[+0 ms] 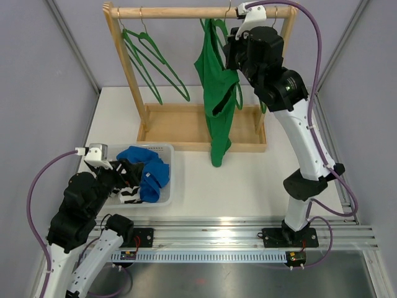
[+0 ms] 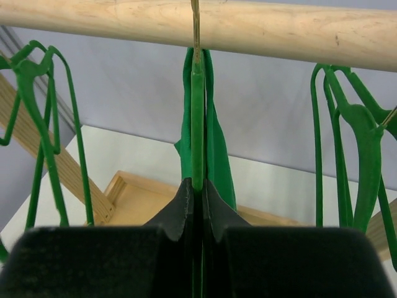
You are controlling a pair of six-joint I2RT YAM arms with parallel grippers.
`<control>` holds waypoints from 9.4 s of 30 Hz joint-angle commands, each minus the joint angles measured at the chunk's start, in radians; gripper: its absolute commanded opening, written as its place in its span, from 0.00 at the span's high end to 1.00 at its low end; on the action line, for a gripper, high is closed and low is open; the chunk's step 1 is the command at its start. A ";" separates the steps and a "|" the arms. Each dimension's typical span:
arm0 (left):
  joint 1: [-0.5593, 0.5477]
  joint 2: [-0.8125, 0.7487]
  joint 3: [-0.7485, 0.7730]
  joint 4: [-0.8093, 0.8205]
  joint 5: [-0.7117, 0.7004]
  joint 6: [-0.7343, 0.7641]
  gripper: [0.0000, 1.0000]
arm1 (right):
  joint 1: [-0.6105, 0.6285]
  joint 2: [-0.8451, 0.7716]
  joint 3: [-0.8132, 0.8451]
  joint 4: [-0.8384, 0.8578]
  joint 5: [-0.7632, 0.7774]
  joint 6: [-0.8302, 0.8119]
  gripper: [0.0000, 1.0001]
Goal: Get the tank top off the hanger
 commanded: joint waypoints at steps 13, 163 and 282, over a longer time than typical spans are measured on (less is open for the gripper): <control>-0.019 0.323 0.231 0.326 0.312 -0.083 0.01 | -0.004 -0.569 -0.618 0.010 -0.331 0.142 1.00; -0.881 0.436 0.099 -0.073 -0.326 -0.258 0.01 | -0.119 -0.256 -0.405 0.236 0.048 0.002 1.00; 0.378 0.894 0.130 -0.145 -0.466 -0.216 0.72 | -0.148 -1.343 -1.365 0.102 -0.603 0.116 0.00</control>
